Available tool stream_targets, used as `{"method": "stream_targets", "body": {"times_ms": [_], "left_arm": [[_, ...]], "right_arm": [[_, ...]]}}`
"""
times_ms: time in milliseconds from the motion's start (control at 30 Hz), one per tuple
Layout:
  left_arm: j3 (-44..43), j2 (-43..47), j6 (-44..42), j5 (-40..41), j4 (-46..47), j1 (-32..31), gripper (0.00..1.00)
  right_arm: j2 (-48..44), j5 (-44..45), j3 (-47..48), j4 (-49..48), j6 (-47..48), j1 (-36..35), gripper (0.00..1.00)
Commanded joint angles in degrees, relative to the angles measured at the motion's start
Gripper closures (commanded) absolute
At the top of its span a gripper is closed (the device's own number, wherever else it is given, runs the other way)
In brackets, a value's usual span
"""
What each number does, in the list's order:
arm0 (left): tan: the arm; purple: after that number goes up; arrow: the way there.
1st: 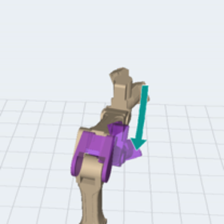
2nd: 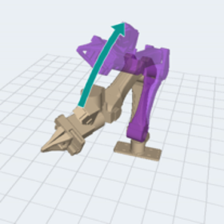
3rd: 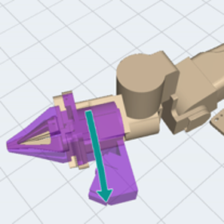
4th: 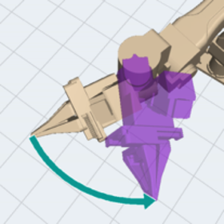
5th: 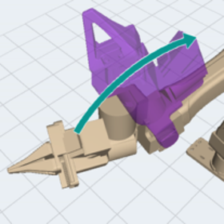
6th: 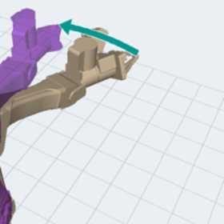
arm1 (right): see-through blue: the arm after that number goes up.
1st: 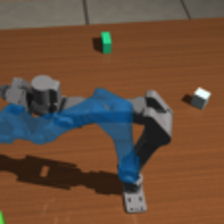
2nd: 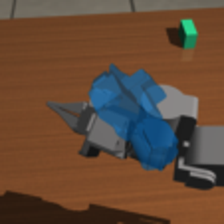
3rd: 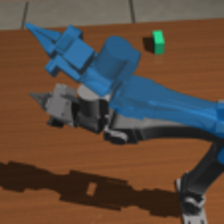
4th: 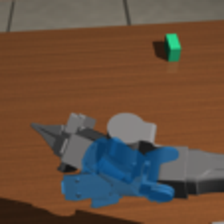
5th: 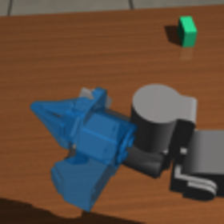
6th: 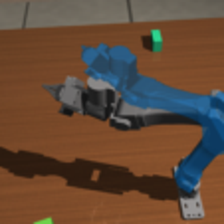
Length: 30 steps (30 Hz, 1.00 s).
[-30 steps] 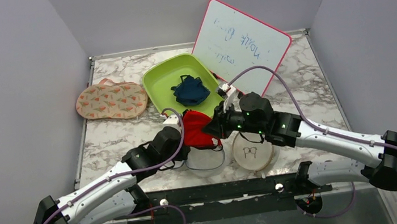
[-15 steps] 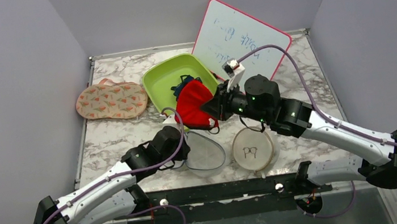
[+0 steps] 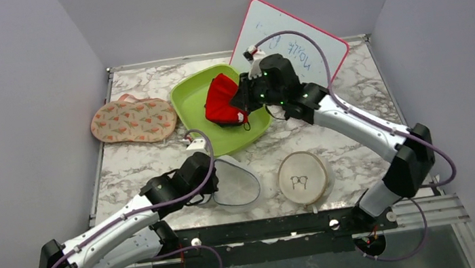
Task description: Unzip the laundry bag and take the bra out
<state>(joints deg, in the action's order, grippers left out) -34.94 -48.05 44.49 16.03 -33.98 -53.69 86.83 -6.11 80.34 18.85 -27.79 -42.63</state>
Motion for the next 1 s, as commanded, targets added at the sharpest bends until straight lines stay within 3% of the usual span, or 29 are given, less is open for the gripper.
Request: {"method": "stream_targets", "body": {"times_ms": [0,467,667,767,867,967], "left_arm": [[-3.14,2.31,3.22,4.30,-4.81,-0.09,1.00],[-3.38,0.91,3.94,6.01,-5.84,-0.01,1.00],[-4.07,0.97,3.66,6.29,-5.86,-0.02,0.72],[-4.88,0.91,2.92,6.09,-5.94,-0.03,0.67],[-6.14,0.97,1.73,5.45,-6.04,-0.01,0.62],[-8.48,1.10,0.31,5.52,-6.53,-0.01,0.60]], "right_arm": [[6.54,-8.03,5.23,-1.75,0.69,0.79,0.99],[24.76,-13.45,18.61,0.16,0.04,4.46,0.99],[31.91,-15.03,22.72,1.03,-0.59,6.63,0.99],[34.98,-18.74,23.97,-0.05,-1.87,8.01,0.98],[38.12,-19.16,27.14,1.81,-1.33,8.48,0.91],[40.60,-16.43,31.08,6.12,1.28,8.62,0.72]]}}
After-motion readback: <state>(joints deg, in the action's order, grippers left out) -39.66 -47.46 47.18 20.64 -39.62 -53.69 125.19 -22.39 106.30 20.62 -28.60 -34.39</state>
